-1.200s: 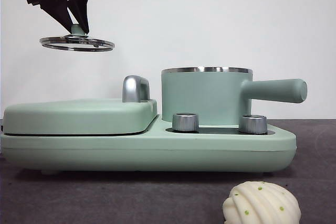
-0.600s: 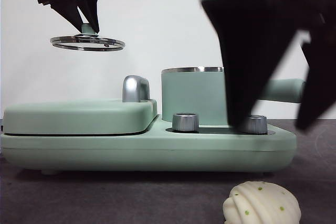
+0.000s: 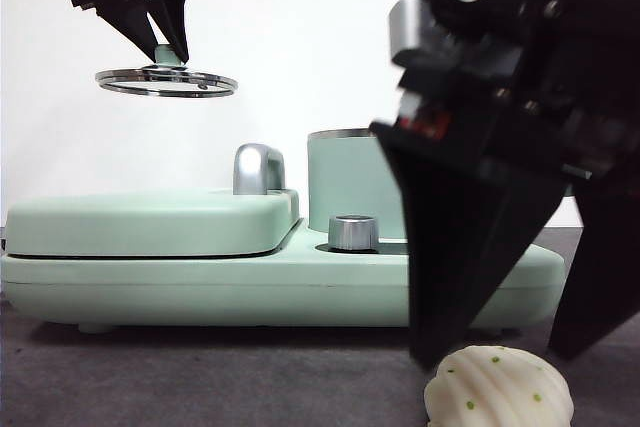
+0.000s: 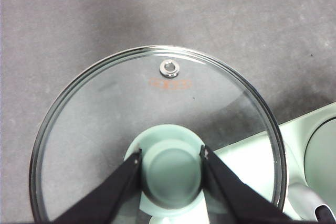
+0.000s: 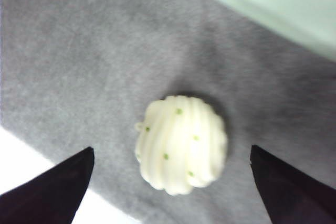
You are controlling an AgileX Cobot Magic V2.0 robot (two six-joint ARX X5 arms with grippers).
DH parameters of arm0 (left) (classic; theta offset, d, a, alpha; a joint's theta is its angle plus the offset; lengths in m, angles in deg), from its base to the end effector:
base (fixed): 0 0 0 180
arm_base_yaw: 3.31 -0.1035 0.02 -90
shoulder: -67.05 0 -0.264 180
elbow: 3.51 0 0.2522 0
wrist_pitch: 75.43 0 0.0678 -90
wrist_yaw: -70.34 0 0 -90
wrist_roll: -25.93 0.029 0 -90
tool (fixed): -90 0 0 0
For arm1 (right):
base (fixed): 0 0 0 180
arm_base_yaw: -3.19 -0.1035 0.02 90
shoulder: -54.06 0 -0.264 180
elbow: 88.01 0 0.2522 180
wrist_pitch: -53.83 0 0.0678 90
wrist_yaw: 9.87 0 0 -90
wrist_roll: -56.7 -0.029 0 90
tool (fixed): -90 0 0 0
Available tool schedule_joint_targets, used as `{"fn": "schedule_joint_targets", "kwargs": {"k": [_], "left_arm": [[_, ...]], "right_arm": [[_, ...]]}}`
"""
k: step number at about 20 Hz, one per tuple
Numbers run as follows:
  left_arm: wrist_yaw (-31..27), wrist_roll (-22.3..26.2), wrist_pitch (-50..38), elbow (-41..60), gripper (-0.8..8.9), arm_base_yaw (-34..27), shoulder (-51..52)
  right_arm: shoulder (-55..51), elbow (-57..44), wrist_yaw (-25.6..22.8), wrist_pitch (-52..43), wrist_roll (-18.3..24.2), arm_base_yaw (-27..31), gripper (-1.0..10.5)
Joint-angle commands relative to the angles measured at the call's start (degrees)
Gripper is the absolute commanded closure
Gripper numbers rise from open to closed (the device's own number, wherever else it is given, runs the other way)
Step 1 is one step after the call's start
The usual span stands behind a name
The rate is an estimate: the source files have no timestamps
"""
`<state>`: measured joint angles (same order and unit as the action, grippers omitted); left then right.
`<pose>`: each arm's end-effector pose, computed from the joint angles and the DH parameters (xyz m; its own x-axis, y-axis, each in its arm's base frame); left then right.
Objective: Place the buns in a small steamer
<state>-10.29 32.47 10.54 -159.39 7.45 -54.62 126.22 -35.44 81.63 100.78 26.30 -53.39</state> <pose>0.4185 -0.0843 0.3943 0.5696 -0.2740 -0.7749 0.3692 0.9276 -0.0565 0.1179 0.1801 0.1815 0.1973 0.3466 -0.9170 -0.4689 0.8548 0.2222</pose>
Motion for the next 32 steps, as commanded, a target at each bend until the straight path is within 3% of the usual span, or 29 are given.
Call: {"fn": "schedule_joint_targets", "kwargs": {"k": [1,4,7,13,19,21,25,29,32], "left_arm": [[0.5,-0.2,-1.07,-2.25,7.58,0.17,0.13],[0.5,-0.2,-1.01,-2.25,7.58,0.17,0.13],[0.5,-0.2,-0.96,-2.25,7.58,0.17,0.13],[0.52,-0.2,-0.79,-2.25,7.58,0.17,0.13],[0.5,-0.17,-0.66,-2.25,7.58,0.17,0.13],[0.5,-0.17,-0.66,-2.25,7.58,0.17,0.13],[0.5,-0.17,-0.68,-2.25,7.58,0.17,0.13],[0.5,-0.17,-0.68,-2.25,7.58,0.17,0.13],[0.5,-0.17,-0.7,-2.25,7.58,0.17,0.13]], "right_arm": [[2.69,0.2,-0.24,-0.59,-0.46,-0.57,4.9],[3.85,0.2,-0.5,-1.2,-0.48,-0.57,6.6],[3.85,0.2,-0.46,-1.29,-0.55,-0.57,7.5],[3.78,1.2,-0.09,-2.14,-0.55,-0.55,7.9],[3.8,17.79,0.0,12.2,1.49,0.92,7.9],[3.82,25.11,0.02,18.05,3.19,2.91,7.9],[6.27,40.37,0.24,26.25,10.84,11.28,7.9],[15.61,54.8,0.17,31.61,18.69,19.78,7.9],[23.39,61.83,0.22,33.38,21.66,23.34,7.9]]}}
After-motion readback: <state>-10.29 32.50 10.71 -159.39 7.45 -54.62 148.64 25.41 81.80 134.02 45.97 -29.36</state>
